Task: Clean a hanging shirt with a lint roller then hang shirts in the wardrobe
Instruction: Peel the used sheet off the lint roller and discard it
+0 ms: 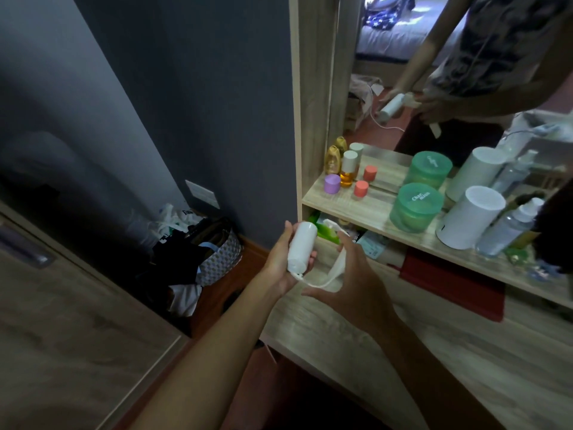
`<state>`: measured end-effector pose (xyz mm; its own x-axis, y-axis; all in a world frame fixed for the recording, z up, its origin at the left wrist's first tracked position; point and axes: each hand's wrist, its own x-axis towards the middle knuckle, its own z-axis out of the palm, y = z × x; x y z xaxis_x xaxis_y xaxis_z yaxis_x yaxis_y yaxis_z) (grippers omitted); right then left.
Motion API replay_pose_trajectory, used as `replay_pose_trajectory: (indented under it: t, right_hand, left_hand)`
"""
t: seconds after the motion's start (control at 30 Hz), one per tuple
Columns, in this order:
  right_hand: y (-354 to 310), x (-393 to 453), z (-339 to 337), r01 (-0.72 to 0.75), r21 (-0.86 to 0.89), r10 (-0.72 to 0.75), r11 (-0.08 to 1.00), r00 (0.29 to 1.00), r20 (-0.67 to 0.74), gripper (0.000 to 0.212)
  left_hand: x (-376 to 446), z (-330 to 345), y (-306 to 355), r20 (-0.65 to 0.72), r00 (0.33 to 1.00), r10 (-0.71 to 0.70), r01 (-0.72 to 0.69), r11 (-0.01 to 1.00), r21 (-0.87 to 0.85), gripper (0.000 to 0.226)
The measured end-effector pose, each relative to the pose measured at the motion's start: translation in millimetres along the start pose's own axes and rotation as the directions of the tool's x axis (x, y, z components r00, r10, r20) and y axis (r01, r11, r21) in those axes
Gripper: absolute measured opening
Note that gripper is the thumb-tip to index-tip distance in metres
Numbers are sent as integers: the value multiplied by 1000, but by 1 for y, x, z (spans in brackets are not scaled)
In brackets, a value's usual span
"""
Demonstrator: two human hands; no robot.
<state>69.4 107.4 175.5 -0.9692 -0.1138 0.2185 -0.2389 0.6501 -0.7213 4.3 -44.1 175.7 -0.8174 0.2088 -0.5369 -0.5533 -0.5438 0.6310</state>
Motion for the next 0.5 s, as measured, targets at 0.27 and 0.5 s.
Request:
replay_pose_trajectory:
  t: [0.27, 0.5]
  right_hand:
    - [-9, 1, -3, 5, -41, -7, 999, 999, -47, 116]
    - [-14, -1, -7, -77, -56, 74, 995, 996, -58, 119]
  left_hand:
    - [-10, 12, -3, 119, 993, 12, -13, 1000, 12, 35]
    - [-18, 21, 3, 183, 983, 9, -9, 1000, -5, 28]
